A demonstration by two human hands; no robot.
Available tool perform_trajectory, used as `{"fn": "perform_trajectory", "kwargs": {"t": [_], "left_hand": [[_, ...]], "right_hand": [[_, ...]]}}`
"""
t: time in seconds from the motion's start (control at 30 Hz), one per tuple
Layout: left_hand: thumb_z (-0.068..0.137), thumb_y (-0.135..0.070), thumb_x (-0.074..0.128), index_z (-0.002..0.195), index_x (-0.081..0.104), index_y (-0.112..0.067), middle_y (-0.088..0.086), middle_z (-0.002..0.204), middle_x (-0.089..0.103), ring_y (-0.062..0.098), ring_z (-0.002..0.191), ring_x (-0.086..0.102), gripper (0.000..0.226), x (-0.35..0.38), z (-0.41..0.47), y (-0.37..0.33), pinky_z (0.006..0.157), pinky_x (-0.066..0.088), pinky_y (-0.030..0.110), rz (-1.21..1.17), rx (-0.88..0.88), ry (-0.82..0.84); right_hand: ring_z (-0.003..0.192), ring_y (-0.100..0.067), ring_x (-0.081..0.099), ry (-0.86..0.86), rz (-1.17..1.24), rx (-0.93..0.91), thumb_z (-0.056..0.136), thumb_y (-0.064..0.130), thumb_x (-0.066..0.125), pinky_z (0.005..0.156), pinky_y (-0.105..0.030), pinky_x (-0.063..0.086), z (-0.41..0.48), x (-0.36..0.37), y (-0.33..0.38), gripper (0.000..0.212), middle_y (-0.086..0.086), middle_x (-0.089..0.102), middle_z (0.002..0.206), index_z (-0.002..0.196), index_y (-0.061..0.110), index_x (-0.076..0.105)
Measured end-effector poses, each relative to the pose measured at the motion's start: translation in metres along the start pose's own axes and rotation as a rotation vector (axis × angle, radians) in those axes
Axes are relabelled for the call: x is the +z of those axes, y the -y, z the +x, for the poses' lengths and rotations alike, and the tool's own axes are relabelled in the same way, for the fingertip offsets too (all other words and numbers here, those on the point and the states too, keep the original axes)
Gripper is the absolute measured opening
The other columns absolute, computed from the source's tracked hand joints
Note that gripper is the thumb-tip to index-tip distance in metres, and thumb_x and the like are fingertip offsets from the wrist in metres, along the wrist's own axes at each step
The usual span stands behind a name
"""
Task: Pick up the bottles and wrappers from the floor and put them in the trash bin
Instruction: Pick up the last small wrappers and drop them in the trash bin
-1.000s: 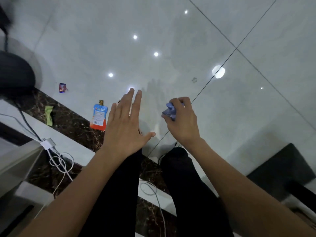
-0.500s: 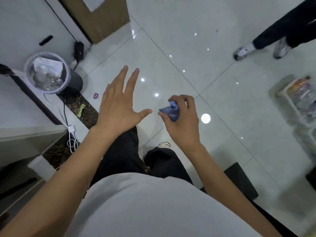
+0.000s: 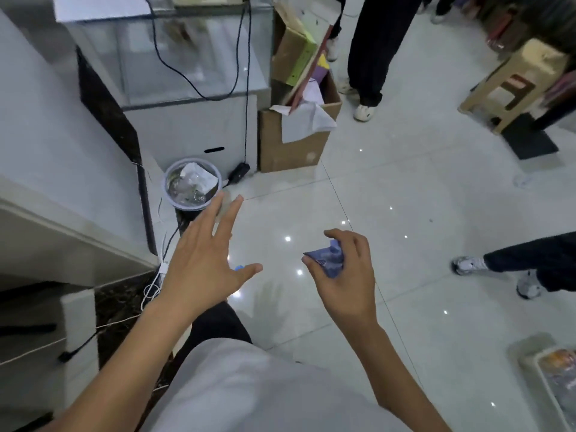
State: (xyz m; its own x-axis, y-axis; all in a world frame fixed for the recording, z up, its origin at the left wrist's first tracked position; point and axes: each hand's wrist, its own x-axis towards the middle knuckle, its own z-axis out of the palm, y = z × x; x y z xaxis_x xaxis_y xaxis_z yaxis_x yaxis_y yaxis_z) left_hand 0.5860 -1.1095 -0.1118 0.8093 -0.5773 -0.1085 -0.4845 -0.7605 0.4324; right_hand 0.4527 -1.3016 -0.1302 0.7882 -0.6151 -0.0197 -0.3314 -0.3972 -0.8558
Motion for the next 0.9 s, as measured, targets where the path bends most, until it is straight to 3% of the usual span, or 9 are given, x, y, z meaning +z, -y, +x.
{"fn": "perform_trajectory", "kwargs": {"t": [0.2, 0.37, 0.47, 0.63, 0.9], "left_hand": [[0.074, -0.063, 0.075, 0.156, -0.007, -0.043, -0.015, 0.164, -0.012, 0.019, 0.151, 0.011, 0.118, -0.037, 0.029, 0.08, 0.119, 0.022, 0.043, -0.056, -0.164, -0.049], [0.077, -0.06, 0.074, 0.156, -0.008, -0.042, -0.017, 0.164, -0.016, 0.015, 0.151, 0.003, 0.115, -0.074, 0.061, 0.147, 0.121, 0.013, 0.037, -0.08, -0.247, -0.059], [0.073, -0.058, 0.078, 0.157, 0.0, -0.04, -0.011, 0.166, -0.006, 0.018, 0.151, 0.01, 0.116, -0.085, 0.078, 0.178, 0.119, 0.018, 0.038, -0.05, -0.285, -0.096], [0.069, -0.064, 0.078, 0.159, 0.008, -0.034, -0.001, 0.167, 0.01, 0.025, 0.147, 0.027, 0.117, -0.084, 0.11, 0.198, 0.116, 0.027, 0.043, 0.025, -0.414, -0.135], [0.077, -0.064, 0.069, 0.158, -0.003, -0.038, -0.007, 0.167, -0.006, 0.017, 0.152, 0.001, 0.111, -0.022, 0.194, 0.24, 0.124, 0.01, 0.042, 0.017, -0.566, -0.081]], "right_hand": [[0.104, 0.019, 0.052, 0.142, -0.093, -0.17, 0.08, 0.022, 0.085, 0.078, 0.001, 0.042, 0.065, 0.088, 0.05, 0.053, 0.004, 0.051, 0.123, 0.117, 0.038, 0.05], [0.105, 0.023, 0.047, 0.251, -0.171, -0.294, 0.081, 0.027, 0.085, 0.081, 0.004, 0.038, 0.118, 0.171, 0.093, 0.049, 0.003, 0.052, 0.125, 0.12, 0.033, 0.055], [0.103, 0.024, 0.045, 0.317, -0.216, -0.336, 0.081, 0.031, 0.085, 0.08, 0.004, 0.037, 0.149, 0.208, 0.11, 0.051, 0.002, 0.053, 0.125, 0.124, 0.021, 0.06], [0.099, 0.021, 0.048, 0.479, -0.185, -0.336, 0.081, 0.032, 0.084, 0.077, 0.002, 0.038, 0.205, 0.242, 0.121, 0.048, 0.009, 0.049, 0.122, 0.123, 0.028, 0.059], [0.093, 0.018, 0.047, 0.699, -0.253, -0.369, 0.083, 0.034, 0.081, 0.069, 0.001, 0.038, 0.311, 0.315, 0.076, 0.049, 0.019, 0.039, 0.119, 0.125, 0.031, 0.056]]}}
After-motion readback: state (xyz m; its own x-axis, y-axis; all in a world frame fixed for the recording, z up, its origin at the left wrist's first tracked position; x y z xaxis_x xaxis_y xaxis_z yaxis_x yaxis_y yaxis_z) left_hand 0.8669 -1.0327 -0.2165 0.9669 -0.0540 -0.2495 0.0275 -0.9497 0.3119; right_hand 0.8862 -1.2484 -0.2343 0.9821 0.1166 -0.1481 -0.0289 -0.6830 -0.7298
